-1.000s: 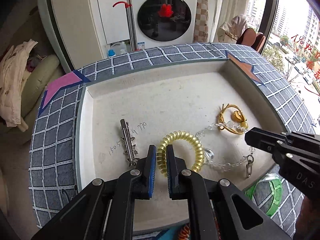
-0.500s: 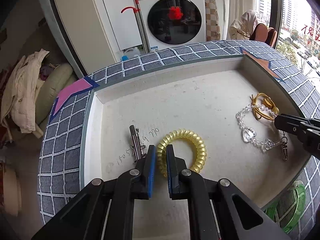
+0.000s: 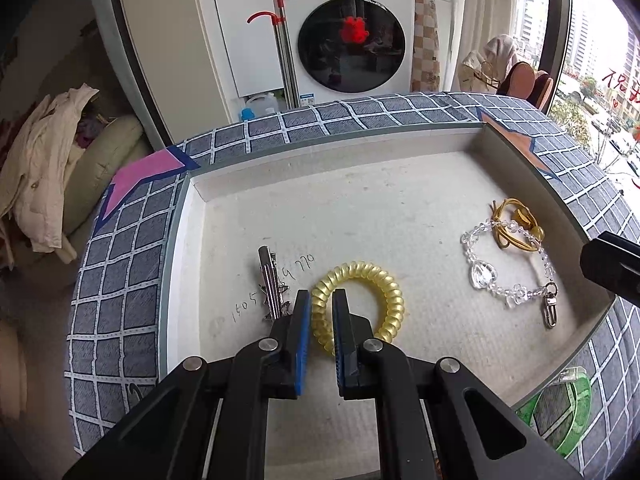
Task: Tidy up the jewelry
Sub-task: 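Lower the hair tie and crystal chain into the tray and release both, then grasp the black hair clip with the left gripper while the right grasps the beige claw clip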
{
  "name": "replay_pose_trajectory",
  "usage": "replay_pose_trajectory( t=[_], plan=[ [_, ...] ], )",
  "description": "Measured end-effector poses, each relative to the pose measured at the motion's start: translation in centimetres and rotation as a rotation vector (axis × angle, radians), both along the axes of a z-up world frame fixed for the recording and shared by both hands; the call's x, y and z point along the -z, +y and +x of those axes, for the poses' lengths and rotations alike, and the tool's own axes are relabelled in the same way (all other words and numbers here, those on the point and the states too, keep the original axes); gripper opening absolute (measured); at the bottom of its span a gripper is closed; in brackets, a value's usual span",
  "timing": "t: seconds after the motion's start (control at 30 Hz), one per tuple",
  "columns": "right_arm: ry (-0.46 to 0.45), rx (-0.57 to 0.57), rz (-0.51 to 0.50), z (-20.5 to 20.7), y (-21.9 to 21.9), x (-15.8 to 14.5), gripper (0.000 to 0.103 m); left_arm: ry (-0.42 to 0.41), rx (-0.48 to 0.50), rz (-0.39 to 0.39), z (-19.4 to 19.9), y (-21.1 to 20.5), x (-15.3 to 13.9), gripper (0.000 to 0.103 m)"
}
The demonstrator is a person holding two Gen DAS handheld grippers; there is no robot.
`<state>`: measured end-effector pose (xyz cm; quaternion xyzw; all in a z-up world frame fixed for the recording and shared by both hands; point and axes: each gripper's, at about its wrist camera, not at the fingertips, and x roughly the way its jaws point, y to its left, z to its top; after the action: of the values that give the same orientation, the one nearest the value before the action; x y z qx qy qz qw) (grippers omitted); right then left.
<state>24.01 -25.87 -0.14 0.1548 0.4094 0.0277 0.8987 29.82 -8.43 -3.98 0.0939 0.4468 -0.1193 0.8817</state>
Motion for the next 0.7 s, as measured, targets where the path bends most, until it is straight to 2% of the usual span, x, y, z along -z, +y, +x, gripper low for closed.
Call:
replay_pose_trajectory(
  t=[0.33, 0.4, 0.47, 0.53, 0.7],
  plan=[
    [-0.004, -0.007, 0.003, -2.2, 0.1, -0.5, 0.062, -0.049, -0.018, -0.059, -1.5, 1.5, -2.4, 0.032],
    [-0.003, -0.007, 0.007, -2.8, 0.2, -0.5, 0.065, -0.050, -0.035, -0.075, -1.9, 2.1, -2.9, 0.103],
    [-0.003, -0.008, 0.009, -3.4, 0.3, -0.5, 0.066, -0.097, -0.066, -0.084, -2.6, 2.6, -3.4, 0.103],
    [-0.002, -0.011, 0.007, -4.0, 0.4, -0.5, 0.069, -0.092, -0.056, -0.086, -3.2, 2.8, -3.5, 0.103],
    [-0.030, -0.020, -0.007, -6.0, 0.8, -0.8, 0.087, -0.122, -0.071, -0.064, -5.7, 4.0, -3.5, 0.103]
  ],
)
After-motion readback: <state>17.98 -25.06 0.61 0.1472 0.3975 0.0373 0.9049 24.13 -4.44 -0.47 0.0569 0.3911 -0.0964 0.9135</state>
